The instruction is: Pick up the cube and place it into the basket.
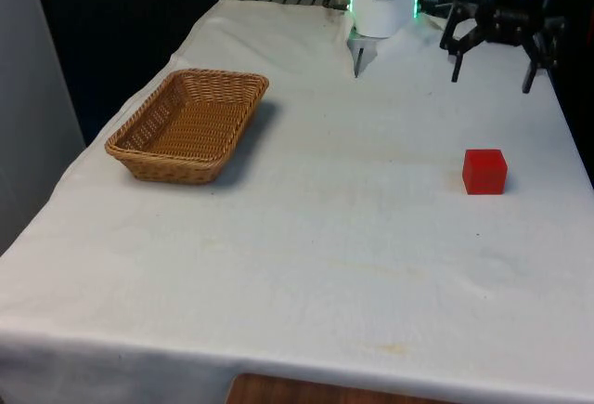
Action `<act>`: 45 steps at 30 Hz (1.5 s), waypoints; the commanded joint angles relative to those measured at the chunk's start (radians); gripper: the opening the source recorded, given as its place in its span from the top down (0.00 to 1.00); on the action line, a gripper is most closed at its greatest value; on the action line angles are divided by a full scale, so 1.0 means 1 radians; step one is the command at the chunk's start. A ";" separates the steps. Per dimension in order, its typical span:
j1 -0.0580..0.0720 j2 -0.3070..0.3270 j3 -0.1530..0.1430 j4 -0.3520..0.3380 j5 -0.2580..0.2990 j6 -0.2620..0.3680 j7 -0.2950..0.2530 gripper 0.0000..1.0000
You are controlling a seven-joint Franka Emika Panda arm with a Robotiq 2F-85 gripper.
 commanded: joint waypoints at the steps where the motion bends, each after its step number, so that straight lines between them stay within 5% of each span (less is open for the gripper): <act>1: 0.005 0.002 0.000 -0.005 -0.010 0.020 0.015 0.00; 9: 0.001 0.010 0.007 -0.024 -0.013 0.068 0.017 0.00; 17: -0.004 0.022 0.003 -0.071 -0.015 0.191 -0.020 0.00; 18: -0.001 0.014 0.002 -0.069 -0.013 0.167 -0.012 0.00; 25: -0.013 0.054 0.002 -0.088 -0.011 0.256 -0.073 0.00; 45: -0.018 0.142 -0.005 -0.093 -0.020 0.364 -0.159 0.00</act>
